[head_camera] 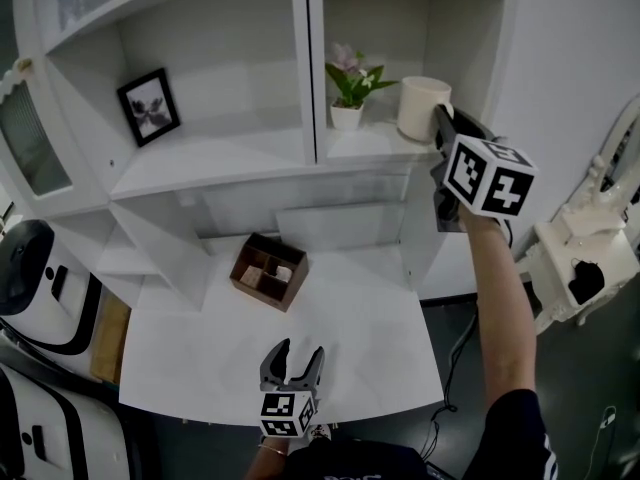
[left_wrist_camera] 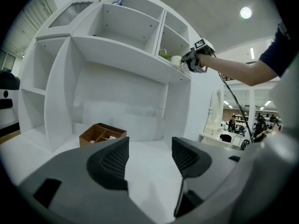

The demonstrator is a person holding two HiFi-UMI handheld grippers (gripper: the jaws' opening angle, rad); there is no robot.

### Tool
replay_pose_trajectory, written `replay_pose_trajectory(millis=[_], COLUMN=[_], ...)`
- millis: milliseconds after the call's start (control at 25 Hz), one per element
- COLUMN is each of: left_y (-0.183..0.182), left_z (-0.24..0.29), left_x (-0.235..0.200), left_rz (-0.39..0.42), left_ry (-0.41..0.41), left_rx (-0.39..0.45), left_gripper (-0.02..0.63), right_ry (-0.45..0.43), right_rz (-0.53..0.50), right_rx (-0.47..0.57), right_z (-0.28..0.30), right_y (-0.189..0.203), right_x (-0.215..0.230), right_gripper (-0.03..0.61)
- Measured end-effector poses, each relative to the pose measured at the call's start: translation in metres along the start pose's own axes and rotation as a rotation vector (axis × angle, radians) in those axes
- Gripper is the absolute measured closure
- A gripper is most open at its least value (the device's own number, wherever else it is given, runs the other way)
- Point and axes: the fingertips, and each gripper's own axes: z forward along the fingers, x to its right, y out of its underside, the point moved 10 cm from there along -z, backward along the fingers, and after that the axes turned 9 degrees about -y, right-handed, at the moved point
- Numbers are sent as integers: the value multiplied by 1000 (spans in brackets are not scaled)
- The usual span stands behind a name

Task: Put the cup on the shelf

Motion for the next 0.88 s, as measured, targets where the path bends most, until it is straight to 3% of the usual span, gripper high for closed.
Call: replay_pose_trajectory(millis=[760,880], left_y=[1,1], left_z=[-2,-3], left_x=[-15,-14], left_rz=[-33,-43], left_ry=[-25,-28], left_rx=[5,7], left_gripper=[337,337], right_ry=[58,55], right_rz=[-13,-10], right_rx=[-11,0], right_z=[12,11], right_y=[12,16], right_x=[3,5], right_gripper=[523,485])
